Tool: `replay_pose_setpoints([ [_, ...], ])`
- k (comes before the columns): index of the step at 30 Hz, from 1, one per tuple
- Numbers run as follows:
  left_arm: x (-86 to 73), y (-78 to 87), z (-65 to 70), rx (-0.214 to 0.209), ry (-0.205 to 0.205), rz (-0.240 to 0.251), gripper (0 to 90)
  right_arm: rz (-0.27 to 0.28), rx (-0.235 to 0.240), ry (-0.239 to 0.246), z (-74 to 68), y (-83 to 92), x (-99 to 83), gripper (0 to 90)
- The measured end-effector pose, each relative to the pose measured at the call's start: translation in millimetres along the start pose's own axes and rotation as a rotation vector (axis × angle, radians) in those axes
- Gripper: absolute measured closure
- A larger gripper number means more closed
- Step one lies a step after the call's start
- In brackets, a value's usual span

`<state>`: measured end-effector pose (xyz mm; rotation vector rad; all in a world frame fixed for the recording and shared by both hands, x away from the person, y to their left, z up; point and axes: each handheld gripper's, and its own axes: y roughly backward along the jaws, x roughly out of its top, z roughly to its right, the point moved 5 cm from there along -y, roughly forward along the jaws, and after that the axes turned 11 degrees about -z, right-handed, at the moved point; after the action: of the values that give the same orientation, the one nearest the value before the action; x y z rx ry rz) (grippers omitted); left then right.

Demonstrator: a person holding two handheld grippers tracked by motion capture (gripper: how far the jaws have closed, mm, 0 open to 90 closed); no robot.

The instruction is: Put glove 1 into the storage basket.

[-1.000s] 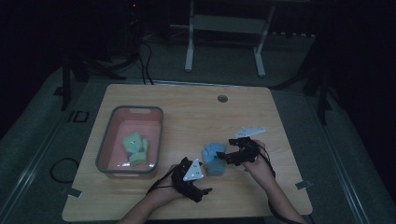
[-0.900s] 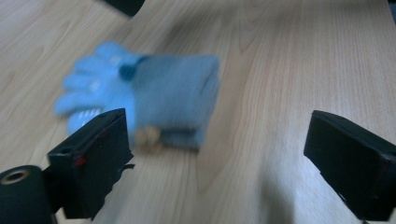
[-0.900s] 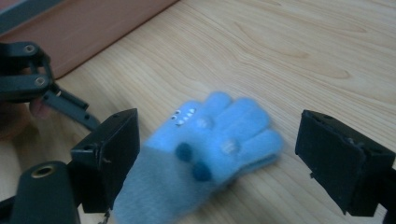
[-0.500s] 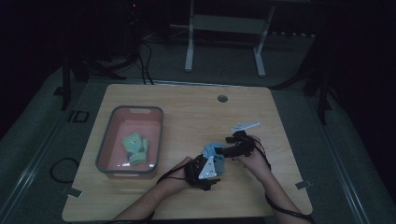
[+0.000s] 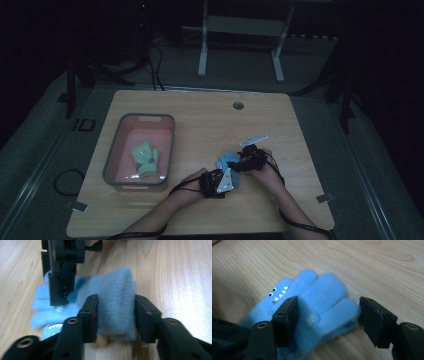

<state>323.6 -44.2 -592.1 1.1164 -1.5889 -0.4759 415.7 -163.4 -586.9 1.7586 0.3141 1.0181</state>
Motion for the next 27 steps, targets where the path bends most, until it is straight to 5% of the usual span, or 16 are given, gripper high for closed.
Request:
replay_pose_setpoints([
  [1, 0.0, 0.0, 0.0, 0.000, 0.000, 0.000, 62.6, 0.000, 0.000, 0.000, 0.0, 0.0, 0.0, 34.8],
  [7, 1.7, 1.6, -5.1, -0.032, 0.041, -0.008, 72.2, -0.033, 0.092, 0.022, -7.9, 1.0, 0.6, 69.6],
  [10, 3.0, 2.8, -6.0, -0.036, 0.042, -0.016, 73.6, -0.043, 0.108, 0.011, -8.5, 0.8, 1.0, 75.3],
  [16, 4.0, 8.8, -9.0, -0.077, 0.063, -0.031, 75.0, -0.018, 0.133, -0.020, -8.4, 6.0, 2.7, 80.9],
  [27, 8.0, 29.5, -17.4, -0.072, 0.067, -0.022, 75.8, 0.026, 0.158, -0.014, -14.5, 23.5, 15.8, 81.9],
])
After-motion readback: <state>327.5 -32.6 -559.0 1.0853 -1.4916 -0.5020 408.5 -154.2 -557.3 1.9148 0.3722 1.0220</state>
